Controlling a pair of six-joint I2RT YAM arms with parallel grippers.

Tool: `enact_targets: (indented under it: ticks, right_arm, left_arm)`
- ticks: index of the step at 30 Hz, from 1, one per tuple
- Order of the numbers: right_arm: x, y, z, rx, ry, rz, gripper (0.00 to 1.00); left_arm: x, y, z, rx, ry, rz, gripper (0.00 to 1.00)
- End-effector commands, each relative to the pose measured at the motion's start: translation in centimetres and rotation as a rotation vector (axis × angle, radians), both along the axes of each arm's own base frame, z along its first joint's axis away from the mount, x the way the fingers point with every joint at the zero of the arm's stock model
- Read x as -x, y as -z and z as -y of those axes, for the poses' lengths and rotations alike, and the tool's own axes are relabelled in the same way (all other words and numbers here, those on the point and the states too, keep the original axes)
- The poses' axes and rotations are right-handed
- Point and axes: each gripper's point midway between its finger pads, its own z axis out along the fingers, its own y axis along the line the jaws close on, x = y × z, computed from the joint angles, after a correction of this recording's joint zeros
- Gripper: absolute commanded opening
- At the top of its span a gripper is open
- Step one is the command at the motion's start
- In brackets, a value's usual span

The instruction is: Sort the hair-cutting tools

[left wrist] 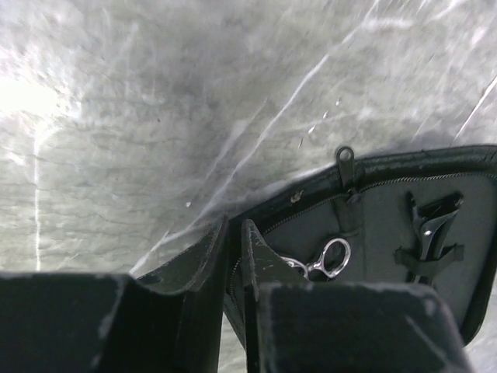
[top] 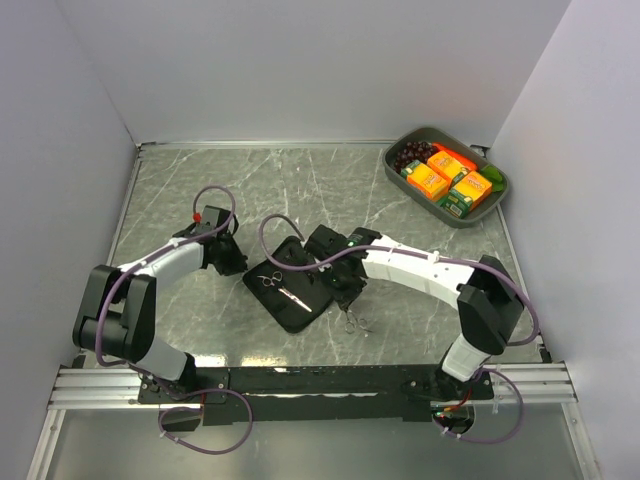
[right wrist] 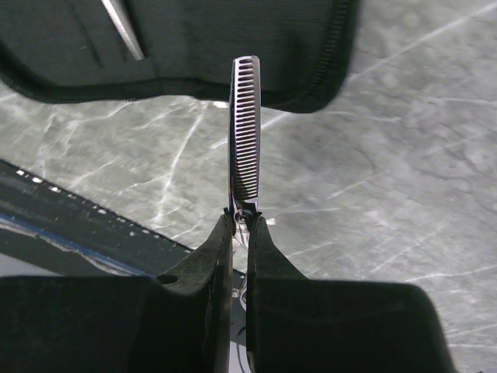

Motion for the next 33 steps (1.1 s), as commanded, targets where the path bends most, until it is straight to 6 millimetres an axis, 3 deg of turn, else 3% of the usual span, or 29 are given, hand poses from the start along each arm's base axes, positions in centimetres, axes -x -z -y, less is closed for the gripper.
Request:
enact_targets:
  ticks: [1,13,21,33]
  right_arm:
    - [0.3,-0.9,-1.7,-0.026,-0.055,-0.015,0.0]
    - [0.9,-0.3,-2.6,-0.025,-0.087,-0.05,0.0]
    - [2.9,-0.2,-4.7,-0.033,-0.291,-0.141,0.0]
    - [3.9,2.2,-5.9,0.032,-0.365,-0.253,0.0]
  left_arm:
    - [0.4,-0.1,0.9,0.055,0.031,0.016,0.16]
    - [2.5,1.0,0.9,0.077,0.048,-0.007,0.14]
    - [3.1,1.9,0.7,0.074,0.039,-0.023,0.12]
    - [3.2,2.6,0.7,0.073,0.035,-0.024,0.1]
